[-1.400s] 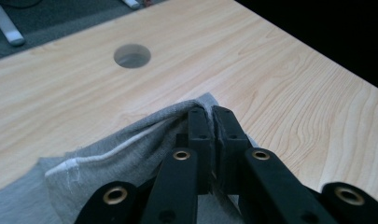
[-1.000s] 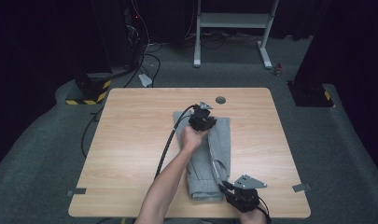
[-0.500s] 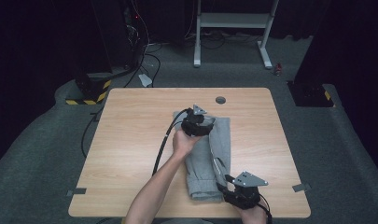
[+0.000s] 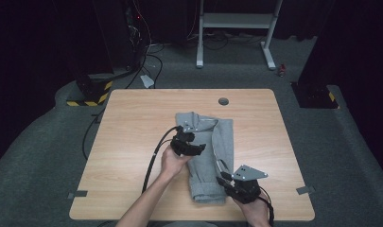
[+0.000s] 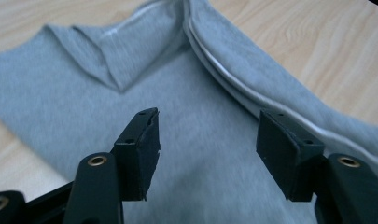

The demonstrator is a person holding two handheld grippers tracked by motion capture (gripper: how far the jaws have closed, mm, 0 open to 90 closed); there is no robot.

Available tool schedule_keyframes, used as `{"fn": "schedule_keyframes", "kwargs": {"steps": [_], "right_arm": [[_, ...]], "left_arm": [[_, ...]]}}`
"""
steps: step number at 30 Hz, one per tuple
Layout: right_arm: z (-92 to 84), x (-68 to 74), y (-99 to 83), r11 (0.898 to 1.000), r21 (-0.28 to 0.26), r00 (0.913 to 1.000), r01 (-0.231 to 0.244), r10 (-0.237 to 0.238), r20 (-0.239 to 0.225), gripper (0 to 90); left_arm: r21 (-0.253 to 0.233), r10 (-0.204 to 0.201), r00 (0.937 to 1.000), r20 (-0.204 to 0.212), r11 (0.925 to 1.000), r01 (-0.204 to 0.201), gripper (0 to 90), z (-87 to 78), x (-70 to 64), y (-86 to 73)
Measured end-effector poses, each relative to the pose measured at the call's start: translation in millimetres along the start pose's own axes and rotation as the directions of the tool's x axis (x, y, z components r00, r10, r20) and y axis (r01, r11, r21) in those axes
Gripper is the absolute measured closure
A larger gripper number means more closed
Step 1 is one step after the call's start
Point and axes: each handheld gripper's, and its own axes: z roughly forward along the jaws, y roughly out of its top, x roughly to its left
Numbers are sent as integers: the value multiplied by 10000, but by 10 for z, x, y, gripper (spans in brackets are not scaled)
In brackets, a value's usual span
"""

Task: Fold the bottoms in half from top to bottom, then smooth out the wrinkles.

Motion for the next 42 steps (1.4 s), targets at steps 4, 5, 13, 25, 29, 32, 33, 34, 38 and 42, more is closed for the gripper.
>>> {"fn": "schedule_keyframes", "kwargs": {"steps": [4,5,13,25,29,32,33,34,38,42], "right_arm": [[66,8,86,9997,128,9997,188,-186,-153,736],[87,8,106,9997,125,9997,204,-202,-161,740],[330,-53,195,9992,412,9999,7,-1,-145,717],[502,-153,117,9890,1473,9984,-98,16,558,647],[453,-255,10,9882,1439,9947,-526,391,949,626],[399,-340,-60,9864,1411,9904,-845,676,1207,610],[383,-358,-75,9850,1417,9892,-981,809,1224,606],[363,-379,-92,9833,1427,9877,-1127,953,1236,603],[284,-467,-172,9827,1365,9845,-1254,1062,1398,595],[235,-527,-234,9797,1245,9797,-1568,1384,1448,588]], "left_arm": [[4,-140,9984,540,9999,140,390,-132,-96,-184],[-10,-239,9968,763,9997,241,397,-152,-107,-214],[134,-508,9975,487,9987,502,404,-206,-177,-480],[566,11,9999,-154,9984,-2,430,-61,-272,-755],[150,173,9998,-134,9997,-171,476,-68,-243,-811],[134,423,9985,-344,9990,-418,477,-65,-278,-823],[127,450,9983,-368,9989,-446,477,-64,-279,-824],[119,447,9983,-368,9989,-443,478,-64,-282,-826],[18,611,9971,-457,9981,-610,480,-62,-290,-842],[158,631,9963,-575,9979,-623,481,-72,-298,-836]]}}
